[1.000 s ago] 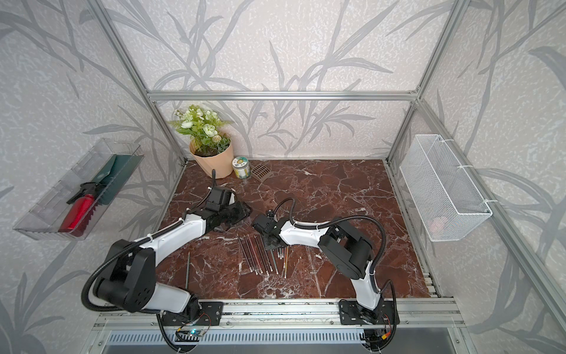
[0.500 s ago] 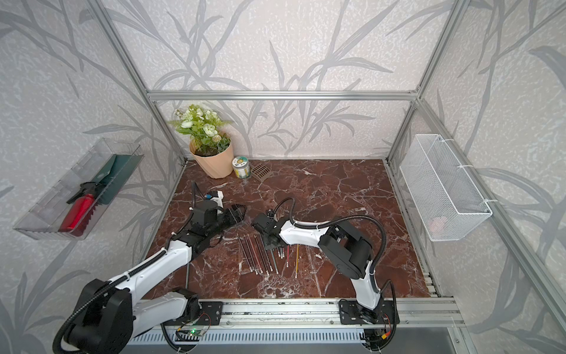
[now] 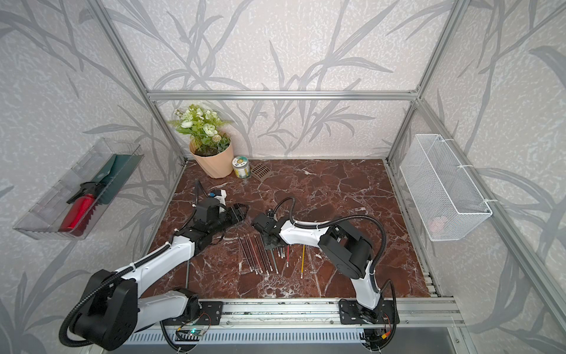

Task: Remove the protective cover of the pencils
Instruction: Pick up the pencil from the center of the board.

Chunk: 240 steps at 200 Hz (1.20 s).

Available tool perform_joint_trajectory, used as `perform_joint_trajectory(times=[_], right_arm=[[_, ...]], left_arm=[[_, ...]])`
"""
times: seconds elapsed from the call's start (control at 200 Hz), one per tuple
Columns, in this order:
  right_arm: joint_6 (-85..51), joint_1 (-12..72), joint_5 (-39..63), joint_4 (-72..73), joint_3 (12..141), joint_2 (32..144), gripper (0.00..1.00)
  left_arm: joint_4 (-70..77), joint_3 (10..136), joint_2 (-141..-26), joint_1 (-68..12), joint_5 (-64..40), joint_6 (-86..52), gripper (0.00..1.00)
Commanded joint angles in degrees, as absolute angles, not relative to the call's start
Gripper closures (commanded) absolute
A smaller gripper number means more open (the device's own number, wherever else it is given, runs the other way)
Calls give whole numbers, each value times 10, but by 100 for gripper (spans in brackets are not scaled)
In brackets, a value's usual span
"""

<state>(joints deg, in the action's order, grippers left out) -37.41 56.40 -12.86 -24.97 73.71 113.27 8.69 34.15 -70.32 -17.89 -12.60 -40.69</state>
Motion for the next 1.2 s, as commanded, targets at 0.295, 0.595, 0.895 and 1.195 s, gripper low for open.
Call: perform_joint_trajectory(times=[0.295, 0.595, 0.895, 1.195], right_arm=[[-369, 567, -114, -178, 665, 1031, 100], [-351, 570, -95, -135, 632, 1000, 100], [-346, 578, -95, -104, 612, 982, 100], [-343, 582, -98, -77, 591, 952, 100]], left_arm=[[112, 388, -768, -176, -213, -420, 31], [124, 414, -824, -176, -273, -434, 32], [143, 426, -864, -176, -311, -447, 32], [157, 433, -890, -177, -333, -460, 35]])
